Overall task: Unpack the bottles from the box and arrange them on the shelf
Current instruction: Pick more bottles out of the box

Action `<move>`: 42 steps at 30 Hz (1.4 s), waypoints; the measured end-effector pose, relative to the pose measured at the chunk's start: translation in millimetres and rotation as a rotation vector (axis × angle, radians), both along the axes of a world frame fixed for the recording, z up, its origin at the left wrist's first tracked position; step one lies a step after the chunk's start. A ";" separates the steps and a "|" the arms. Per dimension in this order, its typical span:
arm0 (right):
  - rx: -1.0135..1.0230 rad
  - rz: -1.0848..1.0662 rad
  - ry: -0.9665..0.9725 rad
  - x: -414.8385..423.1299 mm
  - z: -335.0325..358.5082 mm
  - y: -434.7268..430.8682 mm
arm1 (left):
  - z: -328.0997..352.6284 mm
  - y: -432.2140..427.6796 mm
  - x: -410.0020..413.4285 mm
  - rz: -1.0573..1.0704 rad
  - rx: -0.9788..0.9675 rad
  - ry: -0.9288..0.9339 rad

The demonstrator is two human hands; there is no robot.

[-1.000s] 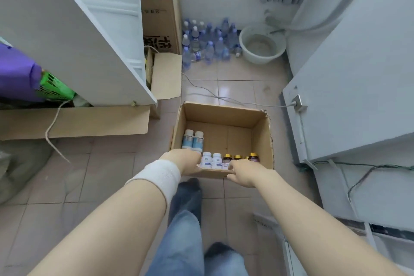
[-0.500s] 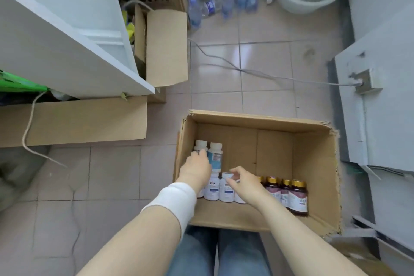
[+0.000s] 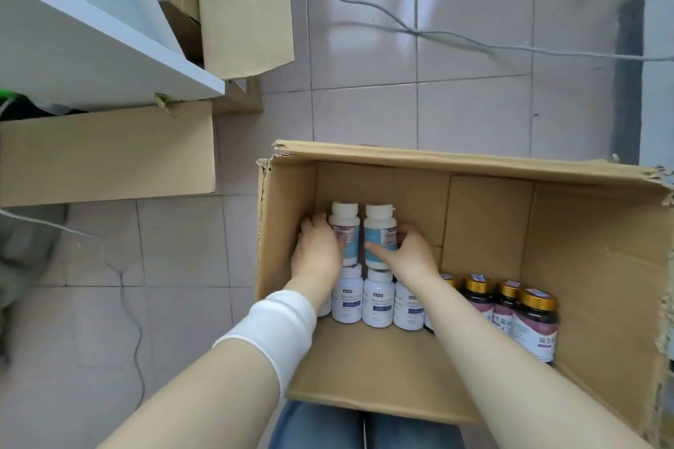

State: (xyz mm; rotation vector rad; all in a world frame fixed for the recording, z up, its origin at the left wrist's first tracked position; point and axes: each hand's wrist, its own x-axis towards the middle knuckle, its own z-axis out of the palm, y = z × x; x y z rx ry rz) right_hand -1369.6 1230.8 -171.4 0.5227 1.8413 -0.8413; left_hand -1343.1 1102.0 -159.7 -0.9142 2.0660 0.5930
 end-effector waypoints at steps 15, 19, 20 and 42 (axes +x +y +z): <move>-0.098 -0.125 0.072 4.7 94.8 69.8 | 80.1 12.4 -10.5 0.259 0.482 0.194; -0.112 -0.189 0.103 23.3 171.8 81.8 | 170.9 13.1 -5.3 0.271 0.744 0.316; -0.111 -0.221 0.113 29.9 191.6 83.6 | 191.5 13.0 -2.9 0.271 0.783 0.335; -0.144 -1.366 0.917 402.1 474.8 122.7 | 506.8 197.5 208.2 -0.575 1.457 0.346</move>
